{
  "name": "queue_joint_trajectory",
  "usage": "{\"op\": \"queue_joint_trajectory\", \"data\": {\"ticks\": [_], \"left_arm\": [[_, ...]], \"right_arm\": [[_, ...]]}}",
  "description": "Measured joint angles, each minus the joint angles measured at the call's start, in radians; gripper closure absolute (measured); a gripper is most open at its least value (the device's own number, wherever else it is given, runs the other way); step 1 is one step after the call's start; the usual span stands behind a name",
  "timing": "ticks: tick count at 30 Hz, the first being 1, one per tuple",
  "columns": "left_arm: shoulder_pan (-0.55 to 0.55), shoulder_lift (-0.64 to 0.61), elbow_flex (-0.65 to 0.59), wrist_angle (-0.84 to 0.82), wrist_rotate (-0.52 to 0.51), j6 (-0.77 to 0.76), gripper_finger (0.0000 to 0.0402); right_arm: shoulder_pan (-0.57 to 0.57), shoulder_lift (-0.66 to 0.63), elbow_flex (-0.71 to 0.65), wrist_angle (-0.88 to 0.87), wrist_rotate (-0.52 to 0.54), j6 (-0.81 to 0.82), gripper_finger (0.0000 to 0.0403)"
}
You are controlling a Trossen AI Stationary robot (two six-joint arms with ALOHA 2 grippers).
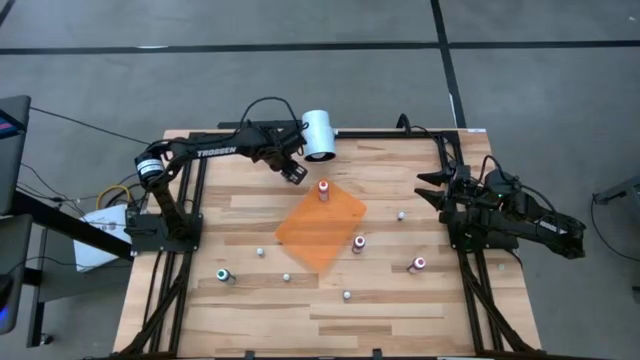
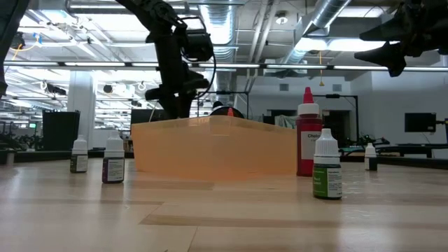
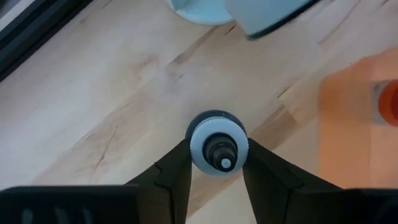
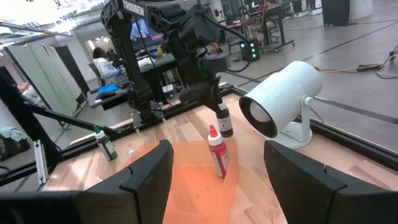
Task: Pick & Place food coloring
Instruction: Put the big black food coloring bottle into the orange bin
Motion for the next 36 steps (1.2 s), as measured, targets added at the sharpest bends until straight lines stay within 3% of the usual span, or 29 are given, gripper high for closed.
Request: {"op": "queue_joint_trajectory", "data": {"ticks": [10,20,36], "left_arm": [[-0.027,-0.002,0.149,-0.186,0.004,0.154,0.0283],[-0.088,-0.023,0.294,-0.284,0.153,0.402,0.0283],[-0.219,-0.200,0.307,-0.333,0.248,0.541,0.0283]], "right_arm": [[0.000,0.000,0.000,0.000,0.000,0.000,0.0163],[0.000,0.000,0.000,0.000,0.000,0.000,0.0163],[0.000,0.000,0.000,-0.018,0.000,0.000,0.0163]]}}
